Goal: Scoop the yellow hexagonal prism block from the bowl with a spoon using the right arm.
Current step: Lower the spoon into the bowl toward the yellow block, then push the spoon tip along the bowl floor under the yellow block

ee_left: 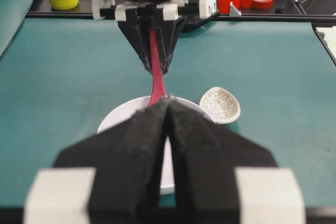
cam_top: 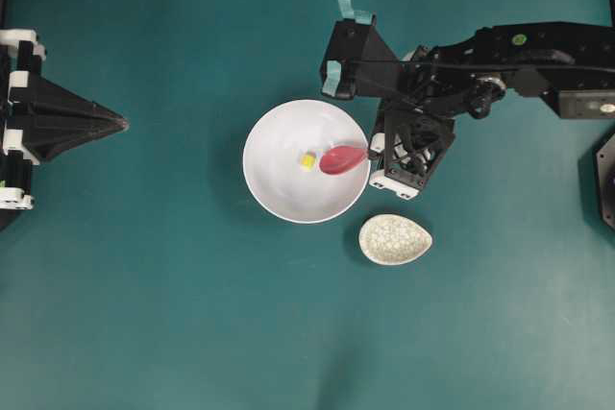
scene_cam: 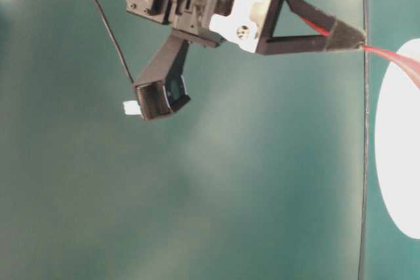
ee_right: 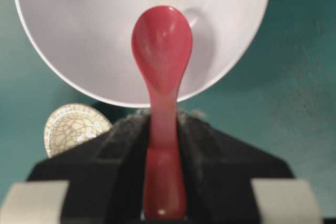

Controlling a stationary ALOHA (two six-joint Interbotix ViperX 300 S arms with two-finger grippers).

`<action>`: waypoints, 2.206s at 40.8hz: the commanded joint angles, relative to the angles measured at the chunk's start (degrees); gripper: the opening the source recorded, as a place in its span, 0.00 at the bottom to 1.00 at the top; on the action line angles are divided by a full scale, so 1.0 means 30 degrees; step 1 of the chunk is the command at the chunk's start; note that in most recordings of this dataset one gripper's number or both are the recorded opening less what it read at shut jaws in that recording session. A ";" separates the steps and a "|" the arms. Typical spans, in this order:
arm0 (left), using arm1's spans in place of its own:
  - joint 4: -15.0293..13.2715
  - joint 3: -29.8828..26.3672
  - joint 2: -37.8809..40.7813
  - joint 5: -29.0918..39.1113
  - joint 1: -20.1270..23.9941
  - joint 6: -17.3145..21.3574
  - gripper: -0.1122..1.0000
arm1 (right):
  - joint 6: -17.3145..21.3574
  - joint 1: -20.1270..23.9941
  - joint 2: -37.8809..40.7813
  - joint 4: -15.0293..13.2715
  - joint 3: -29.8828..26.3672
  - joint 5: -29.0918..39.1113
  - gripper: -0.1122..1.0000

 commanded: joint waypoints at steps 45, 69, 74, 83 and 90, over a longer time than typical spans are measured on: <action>0.0059 -0.0498 0.0146 -0.0234 0.0000 0.0000 0.11 | -0.0293 0.0381 0.1289 -0.0820 -0.0791 -0.3428 0.31; 0.0059 -0.0498 0.0146 -0.0234 -0.0029 -0.0029 0.11 | -0.0322 0.0410 0.1523 -0.0967 -0.1172 -0.4248 0.31; 0.0059 -0.0527 0.0146 -0.0234 -0.0029 -0.0029 0.11 | -0.0322 0.0410 0.1523 -0.1055 -0.1172 -0.4424 0.31; 0.0059 -0.0498 0.0146 -0.0234 -0.0117 -0.0029 0.11 | -0.0322 0.0410 0.1494 -0.1084 -0.1084 -0.4805 0.31; 0.0059 -0.0527 0.0146 -0.0234 -0.0117 -0.0029 0.11 | -0.0322 0.0410 0.1553 -0.1055 -0.0967 -0.5039 0.31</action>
